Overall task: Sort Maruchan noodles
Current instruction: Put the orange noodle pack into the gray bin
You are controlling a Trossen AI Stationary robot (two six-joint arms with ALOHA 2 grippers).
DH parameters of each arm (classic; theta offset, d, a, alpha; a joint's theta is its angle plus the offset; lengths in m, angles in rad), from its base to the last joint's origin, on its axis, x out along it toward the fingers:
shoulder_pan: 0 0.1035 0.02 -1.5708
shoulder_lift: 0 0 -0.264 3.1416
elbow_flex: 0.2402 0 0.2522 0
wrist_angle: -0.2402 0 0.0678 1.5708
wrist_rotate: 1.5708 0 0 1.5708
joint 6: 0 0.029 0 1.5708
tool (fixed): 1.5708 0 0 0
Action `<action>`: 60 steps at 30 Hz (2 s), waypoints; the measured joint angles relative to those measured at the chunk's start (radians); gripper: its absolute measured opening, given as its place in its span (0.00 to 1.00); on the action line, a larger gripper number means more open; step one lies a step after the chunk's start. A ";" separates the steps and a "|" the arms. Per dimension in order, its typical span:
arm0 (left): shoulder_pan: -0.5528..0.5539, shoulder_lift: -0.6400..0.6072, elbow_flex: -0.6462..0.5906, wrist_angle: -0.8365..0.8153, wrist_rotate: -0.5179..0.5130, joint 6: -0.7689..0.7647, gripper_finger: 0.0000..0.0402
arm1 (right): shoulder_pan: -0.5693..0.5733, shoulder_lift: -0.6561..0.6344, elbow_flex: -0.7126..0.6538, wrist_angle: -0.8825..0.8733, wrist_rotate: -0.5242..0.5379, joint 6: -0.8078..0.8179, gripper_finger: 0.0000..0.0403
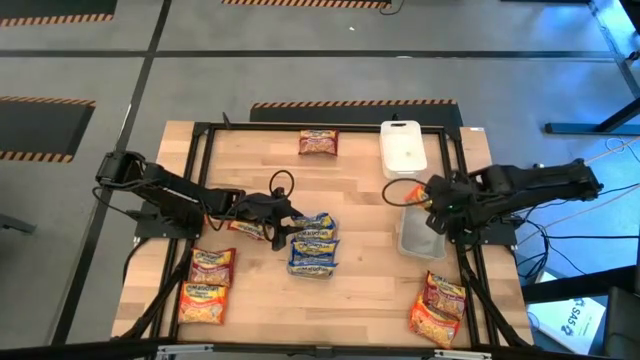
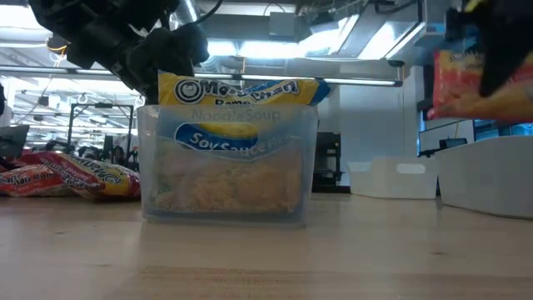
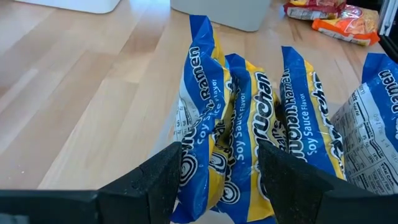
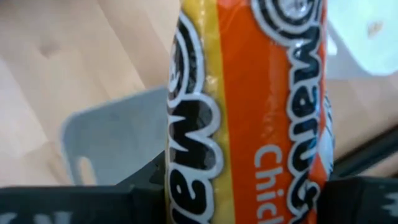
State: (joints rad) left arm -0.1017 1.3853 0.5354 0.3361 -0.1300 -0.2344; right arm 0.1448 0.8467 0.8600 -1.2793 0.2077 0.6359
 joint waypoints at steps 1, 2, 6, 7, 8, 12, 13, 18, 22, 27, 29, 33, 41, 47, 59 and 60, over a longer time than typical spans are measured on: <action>0.000 0.000 0.000 0.003 0.000 0.000 0.51 | 0.000 -0.004 -0.025 0.003 0.000 0.000 0.35; 0.000 0.000 0.000 0.008 0.000 0.000 0.51 | 0.000 -0.007 -0.048 -0.001 -0.001 0.002 0.35; 0.000 0.000 0.000 0.022 0.000 0.000 0.51 | 0.000 -0.006 -0.117 0.029 -0.005 0.013 0.35; 0.000 0.000 0.000 0.024 0.000 0.000 0.51 | 0.000 -0.005 -0.129 0.037 -0.007 0.014 0.35; 0.000 0.000 0.000 0.025 0.000 0.000 0.51 | 0.000 -0.002 -0.140 0.054 -0.007 0.014 0.35; 0.000 0.000 0.000 0.026 -0.021 0.000 0.51 | 0.000 0.001 -0.174 0.115 -0.007 0.005 0.35; 0.000 0.000 0.000 0.027 -0.023 0.000 0.51 | 0.000 0.004 -0.183 0.135 -0.005 -0.005 0.35; 0.000 0.000 0.000 0.037 -0.025 0.000 0.51 | -0.002 0.020 -0.217 0.169 0.027 -0.018 0.35; 0.000 0.000 0.000 0.040 -0.025 0.000 0.51 | -0.001 0.036 -0.219 0.206 0.006 -0.013 0.35; 0.000 0.000 0.000 0.040 -0.025 -0.001 0.51 | -0.001 0.036 -0.219 0.283 0.008 -0.019 0.35; 0.000 0.000 0.000 0.040 -0.025 -0.001 0.51 | -0.001 0.036 -0.219 0.273 0.030 -0.038 0.35; 0.000 0.000 0.000 0.040 -0.025 -0.002 0.51 | -0.002 0.052 -0.219 0.269 0.036 -0.064 0.35; 0.000 0.000 0.000 0.044 -0.025 -0.002 0.51 | -0.002 0.191 -0.219 0.334 0.036 -0.187 0.35; 0.000 0.000 0.000 0.048 -0.025 -0.002 0.51 | -0.030 0.321 -0.219 0.355 0.022 -0.257 0.35; 0.000 0.000 0.000 0.050 -0.025 0.000 0.51 | -0.283 0.388 -0.218 0.390 -0.148 -0.361 0.38; 0.000 0.000 0.000 0.050 -0.025 0.000 0.51 | -0.302 0.388 -0.218 0.390 -0.152 -0.362 0.38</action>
State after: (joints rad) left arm -0.1017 1.3849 0.5354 0.3859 -0.1551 -0.2344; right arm -0.1570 1.2346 0.6418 -0.8893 0.0560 0.2739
